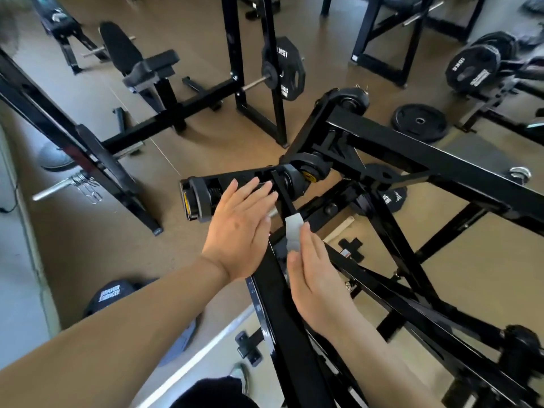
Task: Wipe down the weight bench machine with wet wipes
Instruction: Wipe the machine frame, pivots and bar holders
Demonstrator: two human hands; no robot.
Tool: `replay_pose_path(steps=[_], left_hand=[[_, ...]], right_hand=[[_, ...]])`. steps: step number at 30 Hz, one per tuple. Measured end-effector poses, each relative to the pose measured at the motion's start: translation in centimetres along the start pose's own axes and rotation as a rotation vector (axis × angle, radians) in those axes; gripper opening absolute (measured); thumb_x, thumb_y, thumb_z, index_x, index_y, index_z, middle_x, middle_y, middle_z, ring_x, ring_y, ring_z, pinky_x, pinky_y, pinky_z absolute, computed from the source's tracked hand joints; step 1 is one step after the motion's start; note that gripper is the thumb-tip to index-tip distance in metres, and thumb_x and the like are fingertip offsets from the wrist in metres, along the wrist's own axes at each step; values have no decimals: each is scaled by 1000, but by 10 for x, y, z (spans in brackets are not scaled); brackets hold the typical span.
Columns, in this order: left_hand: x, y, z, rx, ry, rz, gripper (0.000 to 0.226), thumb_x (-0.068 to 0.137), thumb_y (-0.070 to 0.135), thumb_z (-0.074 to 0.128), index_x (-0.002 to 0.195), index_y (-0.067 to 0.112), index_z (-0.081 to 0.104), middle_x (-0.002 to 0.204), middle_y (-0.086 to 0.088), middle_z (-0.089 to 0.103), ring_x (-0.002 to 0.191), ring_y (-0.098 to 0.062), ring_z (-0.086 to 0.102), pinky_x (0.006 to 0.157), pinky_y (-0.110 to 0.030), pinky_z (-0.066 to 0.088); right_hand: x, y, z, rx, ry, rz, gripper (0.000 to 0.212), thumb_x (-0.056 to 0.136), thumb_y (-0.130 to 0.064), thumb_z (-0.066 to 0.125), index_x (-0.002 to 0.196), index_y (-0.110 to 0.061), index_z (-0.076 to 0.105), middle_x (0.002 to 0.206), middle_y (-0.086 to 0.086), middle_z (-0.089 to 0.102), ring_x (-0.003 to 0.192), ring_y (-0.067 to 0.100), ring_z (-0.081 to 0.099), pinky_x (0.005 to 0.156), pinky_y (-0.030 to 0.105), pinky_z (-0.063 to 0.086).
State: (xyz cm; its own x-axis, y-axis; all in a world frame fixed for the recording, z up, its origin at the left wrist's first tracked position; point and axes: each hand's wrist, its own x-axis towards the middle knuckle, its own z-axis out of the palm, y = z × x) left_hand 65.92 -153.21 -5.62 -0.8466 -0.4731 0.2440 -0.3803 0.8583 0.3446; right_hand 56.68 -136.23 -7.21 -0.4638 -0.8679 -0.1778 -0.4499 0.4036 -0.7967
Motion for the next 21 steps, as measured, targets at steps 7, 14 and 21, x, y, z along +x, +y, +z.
replay_pose_path(steps=[7,14,21], left_hand=[[1,5,-1,36,-27,-20,56,102,32,26,150,18,52,159,2,44,155,-13,25,129,-46,9],[1,1,0,9,2,-5,51,102,27,34,147,19,56,157,3,47,153,-13,29,129,-45,10],[1,3,-1,29,-9,-14,53,100,29,31,145,18,58,155,2,50,152,-15,33,129,-46,11]], right_hand=[[42,-7,-11,-35,-31,-72,66,112,-40,28,165,-16,-2,173,-5,-8,158,9,3,127,33,22],[-15,9,-1,82,-60,-31,70,104,-55,15,164,-27,-6,167,-24,-12,150,-14,-11,127,21,12],[38,-6,-8,7,-23,-46,69,109,-51,27,166,-21,0,164,-2,20,129,13,51,99,33,51]])
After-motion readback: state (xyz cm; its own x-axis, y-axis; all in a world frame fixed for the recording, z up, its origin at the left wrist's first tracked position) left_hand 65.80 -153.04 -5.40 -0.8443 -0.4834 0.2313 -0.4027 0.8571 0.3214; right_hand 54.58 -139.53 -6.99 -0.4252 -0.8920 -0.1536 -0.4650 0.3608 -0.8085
